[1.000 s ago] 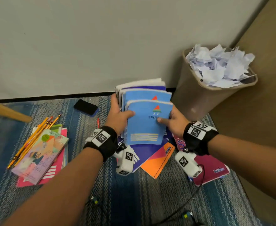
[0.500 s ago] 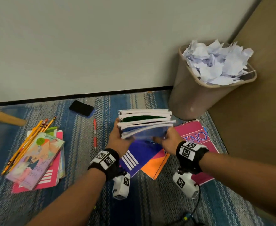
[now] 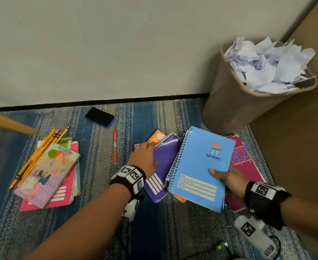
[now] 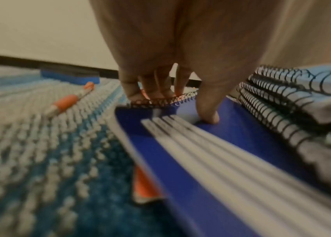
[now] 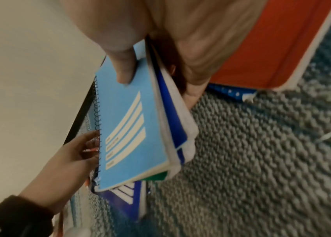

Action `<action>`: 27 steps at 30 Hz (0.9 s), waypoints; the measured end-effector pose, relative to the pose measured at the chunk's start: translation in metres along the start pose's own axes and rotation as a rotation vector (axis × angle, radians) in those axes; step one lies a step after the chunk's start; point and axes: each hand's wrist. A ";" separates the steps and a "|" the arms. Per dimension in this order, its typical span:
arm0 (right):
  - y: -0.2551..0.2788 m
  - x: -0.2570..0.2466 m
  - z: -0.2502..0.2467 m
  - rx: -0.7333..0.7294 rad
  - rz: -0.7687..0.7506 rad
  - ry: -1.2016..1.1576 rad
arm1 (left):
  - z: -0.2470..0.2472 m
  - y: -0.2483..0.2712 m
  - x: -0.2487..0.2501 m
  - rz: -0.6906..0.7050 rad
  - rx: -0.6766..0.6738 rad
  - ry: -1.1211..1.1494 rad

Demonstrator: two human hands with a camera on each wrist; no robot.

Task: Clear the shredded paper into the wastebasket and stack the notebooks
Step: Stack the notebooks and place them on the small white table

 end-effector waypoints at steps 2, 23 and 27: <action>0.003 0.011 0.007 0.006 0.148 -0.084 | 0.005 0.000 0.003 -0.050 -0.006 0.088; 0.026 -0.003 0.017 -0.005 0.135 -0.137 | -0.027 0.008 0.047 0.002 -0.272 1.041; 0.020 -0.013 0.010 0.093 0.105 -0.119 | -0.020 -0.017 0.011 0.029 0.002 -0.094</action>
Point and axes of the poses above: each hand's wrist, its own y-axis away from the middle knuckle, its own z-axis out of the palm, x = y × z, and after that the axes turned 1 degree about x, right-handed
